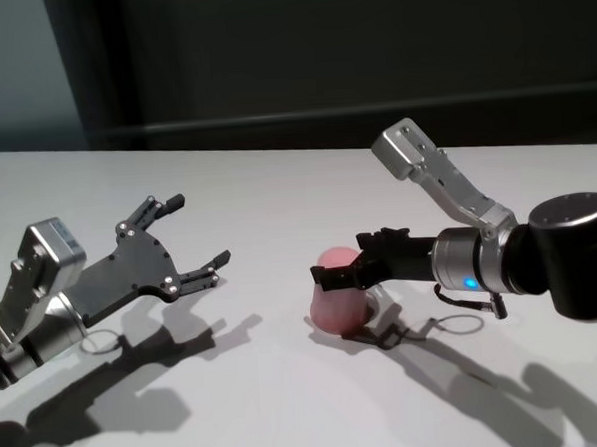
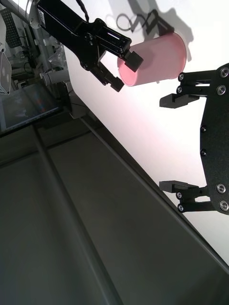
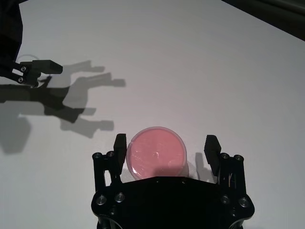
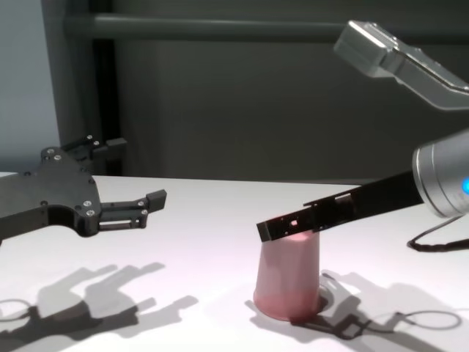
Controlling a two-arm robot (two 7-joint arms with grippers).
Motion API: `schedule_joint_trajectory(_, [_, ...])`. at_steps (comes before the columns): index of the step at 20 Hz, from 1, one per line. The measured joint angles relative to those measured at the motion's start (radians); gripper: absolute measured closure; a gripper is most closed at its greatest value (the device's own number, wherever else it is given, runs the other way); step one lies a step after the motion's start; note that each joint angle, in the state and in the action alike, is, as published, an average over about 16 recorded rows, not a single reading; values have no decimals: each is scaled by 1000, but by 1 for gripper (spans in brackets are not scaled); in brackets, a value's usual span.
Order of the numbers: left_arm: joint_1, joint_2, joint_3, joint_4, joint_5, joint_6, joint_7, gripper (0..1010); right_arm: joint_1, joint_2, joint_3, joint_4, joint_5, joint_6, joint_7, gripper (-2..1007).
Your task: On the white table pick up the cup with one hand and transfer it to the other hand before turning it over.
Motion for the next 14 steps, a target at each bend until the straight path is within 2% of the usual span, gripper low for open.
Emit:
schedule_joint_trajectory(8, [0,0,0,0,0,0,0,9,-19,-11,51,-24,-13,-28,-20,5])
schedule_joint_trajectory(14, [0,0,0,0,0,0,0,9,-42,-28,100,-34,-12,-70,-31,5])
